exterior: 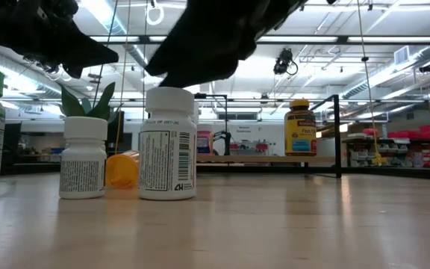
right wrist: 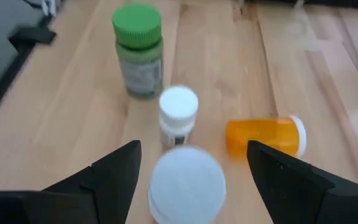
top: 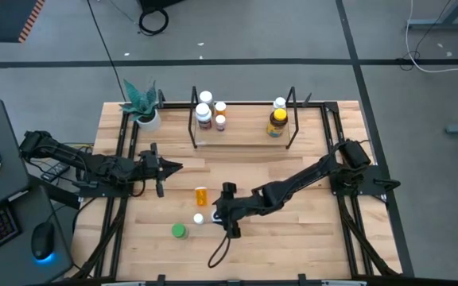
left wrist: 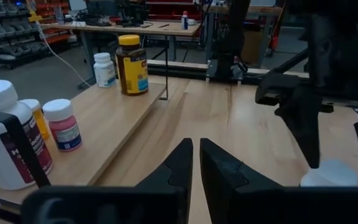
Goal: Pick and place medicine bottles onto shelf by color
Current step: Put the right white pill bottle on the shelf
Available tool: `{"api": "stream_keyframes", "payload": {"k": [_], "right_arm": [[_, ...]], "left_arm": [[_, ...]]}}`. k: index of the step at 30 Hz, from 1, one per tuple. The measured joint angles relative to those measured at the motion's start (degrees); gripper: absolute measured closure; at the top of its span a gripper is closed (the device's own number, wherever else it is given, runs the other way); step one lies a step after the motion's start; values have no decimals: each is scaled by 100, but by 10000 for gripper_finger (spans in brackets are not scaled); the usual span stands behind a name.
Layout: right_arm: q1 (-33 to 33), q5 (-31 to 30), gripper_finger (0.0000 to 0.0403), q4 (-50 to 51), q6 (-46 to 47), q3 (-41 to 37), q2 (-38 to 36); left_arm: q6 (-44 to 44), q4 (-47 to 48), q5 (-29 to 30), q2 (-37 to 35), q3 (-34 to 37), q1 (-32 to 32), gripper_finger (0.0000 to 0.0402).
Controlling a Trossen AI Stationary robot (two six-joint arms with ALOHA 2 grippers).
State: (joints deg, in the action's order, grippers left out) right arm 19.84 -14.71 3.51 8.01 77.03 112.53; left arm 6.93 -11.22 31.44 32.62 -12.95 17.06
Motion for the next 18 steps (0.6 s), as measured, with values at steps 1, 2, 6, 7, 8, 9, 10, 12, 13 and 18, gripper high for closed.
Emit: {"api": "stream_keyframes", "payload": {"k": [1,2,6,7,8,9,10,12,13,18], "right_arm": [[1,-51,101,78,30,-1,0],[1,-63,101,118,77,-2,0],[-22,-58,100,204,231,-2,0],[-29,-44,99,228,269,-4,0],[-46,-32,98,230,301,-20,-2],[-47,-11,97,218,361,-48,-6],[-48,52,96,192,401,-70,-8],[-49,163,96,110,446,-125,-13],[-51,207,96,68,454,-145,-13],[-69,106,96,-9,340,-164,-20]], "left_arm": [[1,0,-1,0,0,0,367],[4,0,-2,0,0,0,368],[93,0,-1,0,0,0,373],[146,0,-2,0,0,0,374],[148,0,0,0,0,0,373],[146,0,-1,0,0,0,373],[145,0,0,0,0,0,371],[146,0,0,0,0,0,368],[144,0,0,0,0,0,366],[145,0,0,0,0,0,361]]}}
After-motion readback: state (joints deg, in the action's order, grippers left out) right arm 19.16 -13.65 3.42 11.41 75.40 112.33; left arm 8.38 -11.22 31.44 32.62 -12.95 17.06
